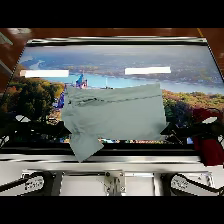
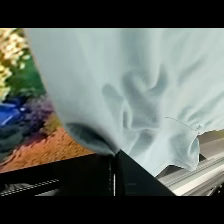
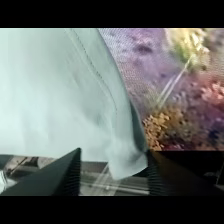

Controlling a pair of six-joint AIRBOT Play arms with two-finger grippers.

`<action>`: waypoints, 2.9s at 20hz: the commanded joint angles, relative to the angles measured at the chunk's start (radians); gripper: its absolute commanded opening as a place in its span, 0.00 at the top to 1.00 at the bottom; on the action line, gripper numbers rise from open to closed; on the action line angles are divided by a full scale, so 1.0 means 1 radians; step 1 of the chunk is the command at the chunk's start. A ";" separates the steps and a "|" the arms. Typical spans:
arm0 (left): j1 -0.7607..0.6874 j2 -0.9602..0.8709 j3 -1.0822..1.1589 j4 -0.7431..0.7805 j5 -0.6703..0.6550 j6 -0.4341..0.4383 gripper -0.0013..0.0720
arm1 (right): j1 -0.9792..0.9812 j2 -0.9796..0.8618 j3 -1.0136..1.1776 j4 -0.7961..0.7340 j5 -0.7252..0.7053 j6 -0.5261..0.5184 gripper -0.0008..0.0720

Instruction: Fold the shirts.

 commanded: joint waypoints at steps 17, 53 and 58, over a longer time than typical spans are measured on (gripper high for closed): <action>0.010 0.574 1.052 -0.002 0.175 0.007 0.93 | 0.079 0.523 0.946 0.146 -0.059 -0.064 0.89; -0.118 0.013 0.597 0.304 0.478 -0.101 0.93 | 0.455 -0.077 0.565 -0.356 -0.761 0.275 0.89; -0.171 -0.159 0.597 0.304 0.551 -0.101 0.93 | 0.457 -0.219 0.565 -0.343 -0.834 0.270 0.89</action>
